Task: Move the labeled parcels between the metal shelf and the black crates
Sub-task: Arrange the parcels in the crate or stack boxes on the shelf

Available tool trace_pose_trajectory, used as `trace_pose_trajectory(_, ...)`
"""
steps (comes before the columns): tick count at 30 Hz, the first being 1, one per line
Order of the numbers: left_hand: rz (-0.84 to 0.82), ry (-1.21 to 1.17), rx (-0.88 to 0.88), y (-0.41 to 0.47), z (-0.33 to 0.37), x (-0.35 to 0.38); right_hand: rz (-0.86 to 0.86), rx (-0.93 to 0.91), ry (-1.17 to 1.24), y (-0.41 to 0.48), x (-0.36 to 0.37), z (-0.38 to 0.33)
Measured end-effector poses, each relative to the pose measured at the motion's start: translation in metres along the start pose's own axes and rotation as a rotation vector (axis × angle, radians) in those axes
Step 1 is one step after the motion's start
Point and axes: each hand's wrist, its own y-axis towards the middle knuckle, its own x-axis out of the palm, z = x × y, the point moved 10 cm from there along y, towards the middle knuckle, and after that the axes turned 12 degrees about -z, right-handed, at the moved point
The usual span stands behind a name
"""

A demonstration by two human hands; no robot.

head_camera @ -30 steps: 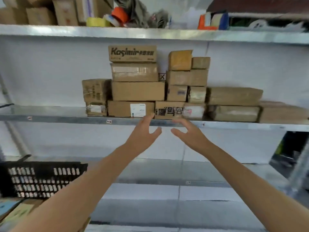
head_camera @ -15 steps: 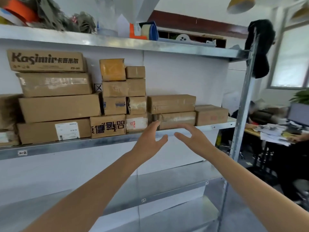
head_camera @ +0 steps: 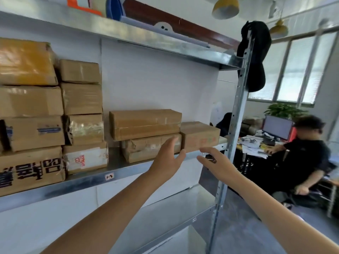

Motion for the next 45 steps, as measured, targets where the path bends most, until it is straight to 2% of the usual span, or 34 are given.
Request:
trace_pose_trajectory(5,0.018,-0.028,0.028,0.034,-0.005,0.02,0.02,0.03,-0.01,0.032,-0.028,0.026)
trace_pose_trajectory(10,0.021,-0.046,-0.051,0.051,-0.013,0.039,0.069,-0.03,0.001,0.067,-0.057,0.029)
trace_pose_trajectory(16,0.178,-0.016,-0.145,0.059,-0.011,0.05,0.103,-0.049,0.047,0.124,-0.083,0.057)
trace_pose_trajectory(20,0.255,-0.194,-0.268,0.072,-0.009,0.068,0.062,-0.06,-0.128,0.163,-0.078,0.079)
trace_pose_trajectory(23,0.293,-0.289,-0.368,0.082,-0.013,0.081,0.076,-0.07,-0.135,0.183,-0.082,0.092)
trace_pose_trajectory(28,0.305,-0.271,-0.51,0.102,-0.021,0.09,0.083,0.026,0.066,0.222,-0.106,0.122)
trace_pose_trajectory(31,0.359,-0.319,-0.585,0.112,-0.027,0.084,-0.074,0.182,0.198,0.236,-0.099,0.146)
trace_pose_trajectory(34,0.405,-0.378,-0.658,0.114,-0.036,0.084,-0.206,0.194,0.234,0.244,-0.089,0.159)
trace_pose_trajectory(38,0.485,-0.434,-0.655,0.115,-0.04,0.088,-0.19,0.222,0.505,0.235,-0.082,0.173)
trace_pose_trajectory(41,0.583,-0.515,-0.643,0.109,-0.04,0.089,-0.194,0.161,0.553,0.22,-0.083,0.167)
trace_pose_trajectory(45,0.708,-0.573,-0.532,0.093,-0.022,0.089,-0.16,0.054,0.579,0.183,-0.102,0.16)
